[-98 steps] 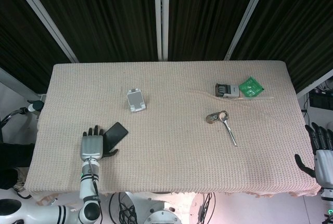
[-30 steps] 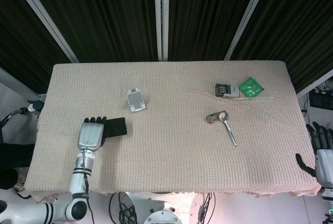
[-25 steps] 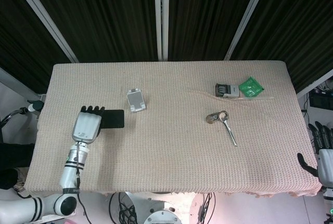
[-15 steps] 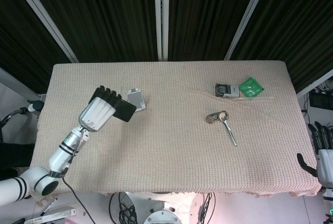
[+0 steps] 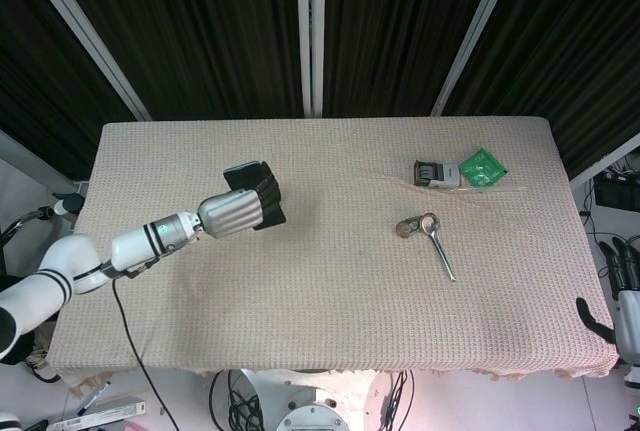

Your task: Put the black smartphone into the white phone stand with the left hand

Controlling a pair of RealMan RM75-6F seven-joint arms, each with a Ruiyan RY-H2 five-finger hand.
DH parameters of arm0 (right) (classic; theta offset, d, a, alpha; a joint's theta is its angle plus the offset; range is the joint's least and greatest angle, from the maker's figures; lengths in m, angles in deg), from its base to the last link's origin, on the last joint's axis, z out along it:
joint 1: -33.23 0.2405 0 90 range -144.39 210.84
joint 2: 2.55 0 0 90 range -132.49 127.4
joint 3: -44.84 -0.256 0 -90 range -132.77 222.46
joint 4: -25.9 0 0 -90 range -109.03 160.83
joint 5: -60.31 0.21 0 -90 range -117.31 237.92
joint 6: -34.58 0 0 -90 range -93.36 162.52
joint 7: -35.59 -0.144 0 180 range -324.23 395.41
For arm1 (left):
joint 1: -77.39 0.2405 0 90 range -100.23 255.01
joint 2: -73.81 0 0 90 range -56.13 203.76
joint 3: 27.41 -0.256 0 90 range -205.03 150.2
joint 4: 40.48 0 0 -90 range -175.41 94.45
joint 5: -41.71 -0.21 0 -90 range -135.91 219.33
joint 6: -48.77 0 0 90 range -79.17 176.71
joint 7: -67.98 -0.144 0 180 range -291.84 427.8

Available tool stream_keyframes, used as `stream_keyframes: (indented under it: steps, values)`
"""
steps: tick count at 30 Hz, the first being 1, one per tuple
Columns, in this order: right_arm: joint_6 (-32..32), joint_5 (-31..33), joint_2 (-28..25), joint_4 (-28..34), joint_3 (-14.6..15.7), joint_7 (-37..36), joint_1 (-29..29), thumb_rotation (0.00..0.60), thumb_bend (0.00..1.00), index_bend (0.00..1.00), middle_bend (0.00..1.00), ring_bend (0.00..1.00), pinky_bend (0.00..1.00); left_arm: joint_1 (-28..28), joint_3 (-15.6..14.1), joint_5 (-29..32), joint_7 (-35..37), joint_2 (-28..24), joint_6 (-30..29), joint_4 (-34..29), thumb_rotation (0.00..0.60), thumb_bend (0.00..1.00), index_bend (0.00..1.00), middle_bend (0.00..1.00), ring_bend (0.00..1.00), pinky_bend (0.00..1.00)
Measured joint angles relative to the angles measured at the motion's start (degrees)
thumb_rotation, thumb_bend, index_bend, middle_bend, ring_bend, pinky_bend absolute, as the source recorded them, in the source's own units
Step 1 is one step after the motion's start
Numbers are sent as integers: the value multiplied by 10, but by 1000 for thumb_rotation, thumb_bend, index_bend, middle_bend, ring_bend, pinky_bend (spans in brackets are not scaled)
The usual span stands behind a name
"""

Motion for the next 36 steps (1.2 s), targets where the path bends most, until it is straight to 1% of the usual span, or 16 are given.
stream_keyframes:
  steps: [6, 13, 17, 26, 33, 36]
  values:
    - [-3, 1, -1, -11, 3, -15, -4, 600, 242, 0, 0, 0, 0, -25, -14, -29, 19, 44, -3, 70, 600, 344, 647, 669, 487, 334]
    - [3, 2, 0, -10, 2, -12, -7, 600, 242, 0, 0, 0, 0, -50, -16, -37, 47, 72, -10, 134, 600, 343, 646, 669, 487, 334]
    - [5, 3, 2, -6, 1, -7, -9, 600, 242, 0, 0, 0, 0, -58, -24, -38, 65, 84, -9, 173, 600, 343, 646, 669, 487, 333]
    - [10, 7, 4, 0, -1, 2, -13, 600, 242, 0, 0, 0, 0, -55, -43, -31, 110, 118, -16, 264, 600, 342, 641, 668, 479, 334]
    - [10, 7, -4, 14, -2, 4, -14, 600, 242, 0, 0, 0, 0, -48, -49, -13, 137, 155, -19, 330, 600, 343, 639, 665, 475, 334]
    - [9, 10, -5, 17, -3, 6, -14, 600, 242, 0, 0, 0, 0, -45, -60, -11, 147, 169, -19, 351, 600, 343, 638, 664, 475, 334]
